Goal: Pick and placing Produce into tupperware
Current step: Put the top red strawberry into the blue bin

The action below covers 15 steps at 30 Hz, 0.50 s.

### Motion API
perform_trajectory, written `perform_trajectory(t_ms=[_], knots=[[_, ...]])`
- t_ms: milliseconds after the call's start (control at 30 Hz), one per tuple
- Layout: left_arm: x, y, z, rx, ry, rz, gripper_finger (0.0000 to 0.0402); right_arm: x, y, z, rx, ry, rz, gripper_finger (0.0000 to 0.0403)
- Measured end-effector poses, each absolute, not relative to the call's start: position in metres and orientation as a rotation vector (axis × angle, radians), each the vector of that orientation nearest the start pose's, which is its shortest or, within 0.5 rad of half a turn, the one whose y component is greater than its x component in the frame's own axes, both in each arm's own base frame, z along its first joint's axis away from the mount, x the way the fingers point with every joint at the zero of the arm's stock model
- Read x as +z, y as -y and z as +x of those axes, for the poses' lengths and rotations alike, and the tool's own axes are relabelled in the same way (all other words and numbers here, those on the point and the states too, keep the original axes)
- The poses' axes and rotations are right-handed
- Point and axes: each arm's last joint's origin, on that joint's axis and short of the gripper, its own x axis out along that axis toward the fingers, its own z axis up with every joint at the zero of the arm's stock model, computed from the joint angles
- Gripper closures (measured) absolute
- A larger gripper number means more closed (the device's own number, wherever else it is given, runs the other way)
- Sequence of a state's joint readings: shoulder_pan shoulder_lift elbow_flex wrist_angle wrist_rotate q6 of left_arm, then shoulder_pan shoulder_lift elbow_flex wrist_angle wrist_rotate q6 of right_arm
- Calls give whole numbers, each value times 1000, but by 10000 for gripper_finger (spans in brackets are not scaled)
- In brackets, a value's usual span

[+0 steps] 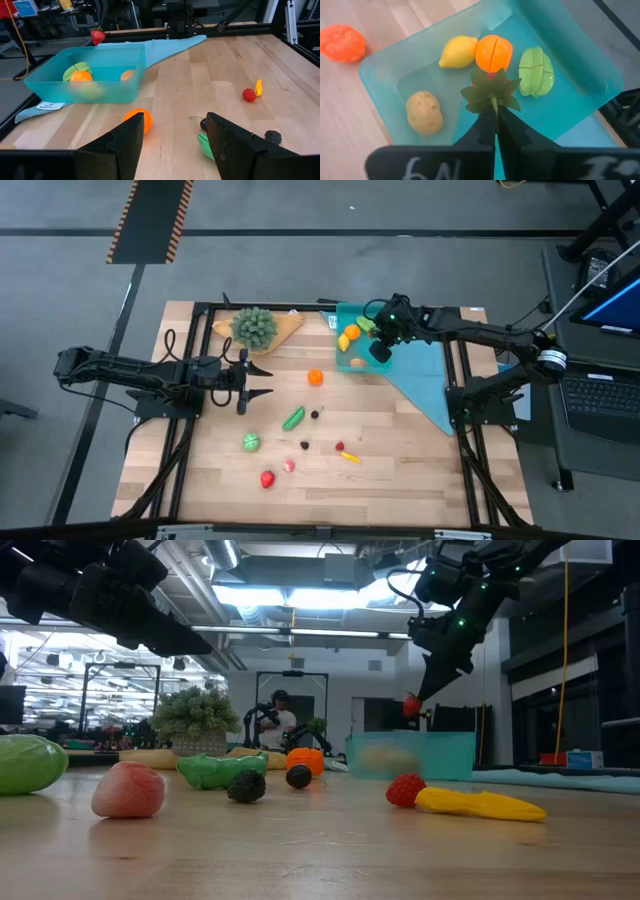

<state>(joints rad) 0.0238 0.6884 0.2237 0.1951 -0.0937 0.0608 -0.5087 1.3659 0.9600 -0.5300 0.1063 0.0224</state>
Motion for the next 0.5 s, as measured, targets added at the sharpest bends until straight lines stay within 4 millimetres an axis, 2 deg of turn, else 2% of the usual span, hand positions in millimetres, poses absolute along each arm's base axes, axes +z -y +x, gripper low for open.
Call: perform_trajectory(t_ms=[233, 500], knots=[[189, -6, 155, 109, -273, 67, 195, 225, 134, 234, -577, -904, 207, 396], [189, -6, 155, 108, -273, 68, 195, 192, 128, 227, -547, -876, 238, 396]])
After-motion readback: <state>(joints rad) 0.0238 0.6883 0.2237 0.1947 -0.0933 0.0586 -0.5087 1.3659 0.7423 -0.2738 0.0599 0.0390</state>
